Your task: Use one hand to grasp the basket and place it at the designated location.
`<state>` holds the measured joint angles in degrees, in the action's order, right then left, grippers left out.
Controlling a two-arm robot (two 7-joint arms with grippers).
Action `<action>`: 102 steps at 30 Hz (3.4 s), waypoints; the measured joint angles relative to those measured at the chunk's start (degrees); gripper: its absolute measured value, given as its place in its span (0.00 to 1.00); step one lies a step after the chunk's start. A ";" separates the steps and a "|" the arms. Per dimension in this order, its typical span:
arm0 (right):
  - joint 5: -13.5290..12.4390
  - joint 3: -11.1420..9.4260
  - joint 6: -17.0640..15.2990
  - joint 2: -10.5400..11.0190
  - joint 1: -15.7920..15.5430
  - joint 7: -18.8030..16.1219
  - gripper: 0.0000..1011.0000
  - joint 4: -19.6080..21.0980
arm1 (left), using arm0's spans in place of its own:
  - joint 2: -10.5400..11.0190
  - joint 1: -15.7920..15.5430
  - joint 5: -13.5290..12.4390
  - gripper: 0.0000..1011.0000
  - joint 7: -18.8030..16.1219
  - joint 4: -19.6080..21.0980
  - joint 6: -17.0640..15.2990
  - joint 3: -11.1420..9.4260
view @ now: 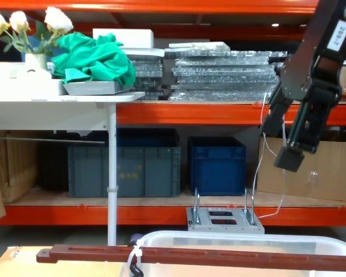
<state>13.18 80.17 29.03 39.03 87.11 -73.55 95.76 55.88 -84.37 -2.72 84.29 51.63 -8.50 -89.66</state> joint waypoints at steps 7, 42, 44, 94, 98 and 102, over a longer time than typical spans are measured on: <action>0.01 0.07 0.08 -0.22 -0.03 0.03 0.99 -0.43 | 0.00 0.00 0.01 0.00 0.00 0.02 0.00 0.00; 0.12 1.55 4.82 -5.31 -3.84 0.36 0.99 -9.06 | -0.01 0.00 0.01 0.00 0.00 0.05 0.00 0.00; -0.21 2.17 5.28 -6.79 -4.01 0.19 0.99 -11.00 | 0.00 0.00 0.00 0.00 0.00 0.01 0.00 0.00; -4.39 7.68 8.92 -13.88 -6.66 -2.11 0.99 -22.73 | -0.01 0.00 0.01 0.00 0.00 0.03 0.00 0.00; -4.37 7.87 10.20 -14.36 -6.86 -1.92 0.99 -24.03 | -0.01 0.00 0.01 0.00 0.00 0.02 0.00 0.00; -4.63 8.15 12.02 -15.15 -7.25 -1.68 0.99 -26.07 | -0.01 0.00 0.01 0.00 0.00 0.03 0.00 0.00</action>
<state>8.55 88.32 41.06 23.88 79.86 -75.23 69.69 55.87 -84.37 -2.71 84.29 51.66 -8.50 -89.66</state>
